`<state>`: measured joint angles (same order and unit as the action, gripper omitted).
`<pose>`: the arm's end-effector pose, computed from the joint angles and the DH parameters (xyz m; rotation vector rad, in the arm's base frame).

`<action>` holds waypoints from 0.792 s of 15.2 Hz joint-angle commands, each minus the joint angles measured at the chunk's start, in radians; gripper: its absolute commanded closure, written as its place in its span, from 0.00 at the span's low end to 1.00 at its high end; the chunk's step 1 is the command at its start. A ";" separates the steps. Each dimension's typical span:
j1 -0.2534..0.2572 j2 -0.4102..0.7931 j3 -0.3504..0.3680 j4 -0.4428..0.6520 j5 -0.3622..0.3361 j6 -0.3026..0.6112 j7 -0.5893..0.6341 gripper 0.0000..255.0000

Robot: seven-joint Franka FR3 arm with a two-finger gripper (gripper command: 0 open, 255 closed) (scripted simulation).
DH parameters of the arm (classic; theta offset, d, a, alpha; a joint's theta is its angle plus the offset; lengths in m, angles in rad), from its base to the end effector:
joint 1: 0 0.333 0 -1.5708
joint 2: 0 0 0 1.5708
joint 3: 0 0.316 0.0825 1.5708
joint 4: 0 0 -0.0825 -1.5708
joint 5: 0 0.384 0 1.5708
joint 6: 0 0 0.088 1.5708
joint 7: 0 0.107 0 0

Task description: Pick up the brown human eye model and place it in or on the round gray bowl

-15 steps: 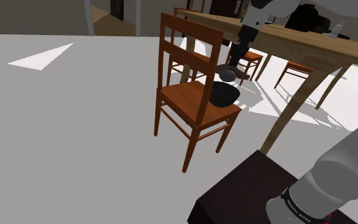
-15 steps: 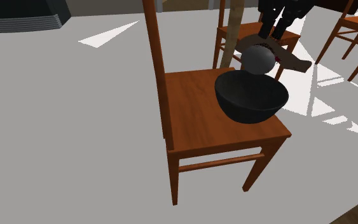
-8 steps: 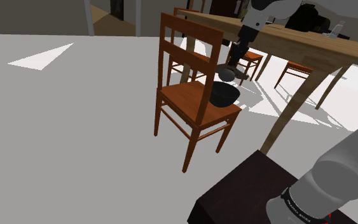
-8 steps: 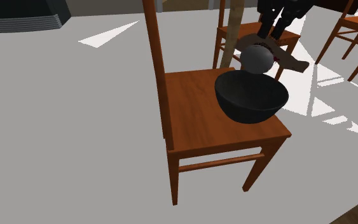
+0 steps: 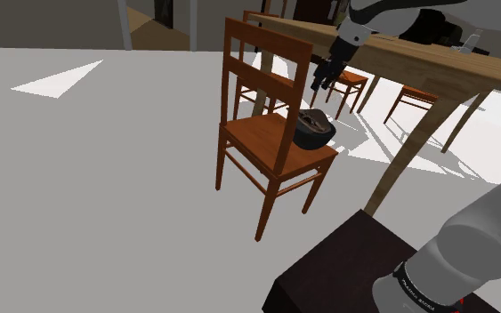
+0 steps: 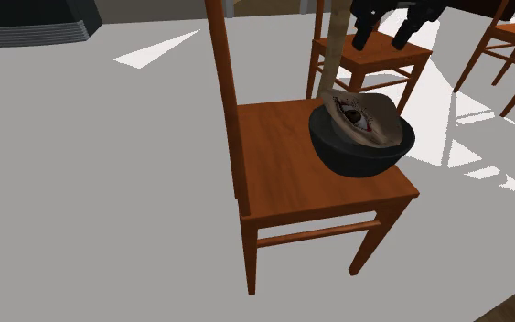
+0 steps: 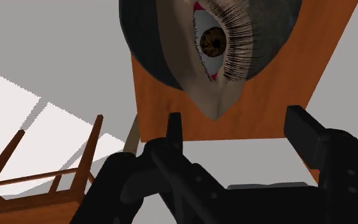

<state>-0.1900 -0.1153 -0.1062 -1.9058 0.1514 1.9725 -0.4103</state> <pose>0.5230 -0.1520 0.5644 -3.0366 -0.1019 -0.3414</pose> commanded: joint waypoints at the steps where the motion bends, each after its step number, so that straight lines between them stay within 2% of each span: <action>1: -0.017 0.107 -0.025 0.097 -0.008 -0.256 -0.008 0.00; 4: -0.026 0.120 -0.028 0.205 -0.008 -0.352 -0.007 0.00; 12: -0.034 0.120 -0.020 0.205 -0.009 -0.352 -0.007 0.00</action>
